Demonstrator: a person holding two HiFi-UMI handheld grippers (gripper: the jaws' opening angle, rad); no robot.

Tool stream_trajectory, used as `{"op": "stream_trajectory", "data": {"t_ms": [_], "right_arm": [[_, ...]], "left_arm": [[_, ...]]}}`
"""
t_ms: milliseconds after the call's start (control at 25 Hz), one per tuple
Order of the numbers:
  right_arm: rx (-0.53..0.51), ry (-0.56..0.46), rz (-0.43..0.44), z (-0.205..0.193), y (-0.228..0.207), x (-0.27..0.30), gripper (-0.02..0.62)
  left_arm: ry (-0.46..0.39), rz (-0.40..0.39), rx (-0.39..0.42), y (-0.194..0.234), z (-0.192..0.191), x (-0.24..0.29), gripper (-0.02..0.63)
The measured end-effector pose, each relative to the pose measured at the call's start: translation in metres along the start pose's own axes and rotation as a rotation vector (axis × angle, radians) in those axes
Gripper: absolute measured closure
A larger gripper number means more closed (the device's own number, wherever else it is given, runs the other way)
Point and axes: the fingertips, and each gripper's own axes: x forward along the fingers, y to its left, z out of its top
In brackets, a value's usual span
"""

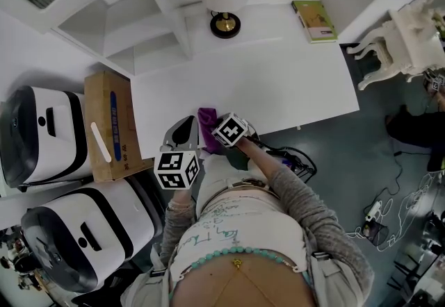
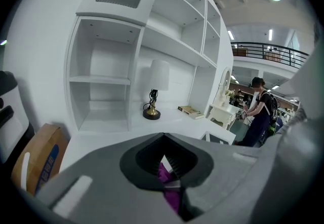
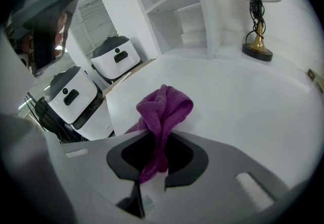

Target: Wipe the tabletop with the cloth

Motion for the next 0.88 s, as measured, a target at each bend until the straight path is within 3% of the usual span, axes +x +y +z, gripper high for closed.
{"op": "stream_trajectory", "data": {"t_ms": [880], "right_arm": [[0.043, -0.007, -0.012, -0.025, -0.035, -0.027, 0.508]], "left_arm": [[0.016, -0.043, 0.025, -0.045, 0.004, 0.027, 0.604]]}}
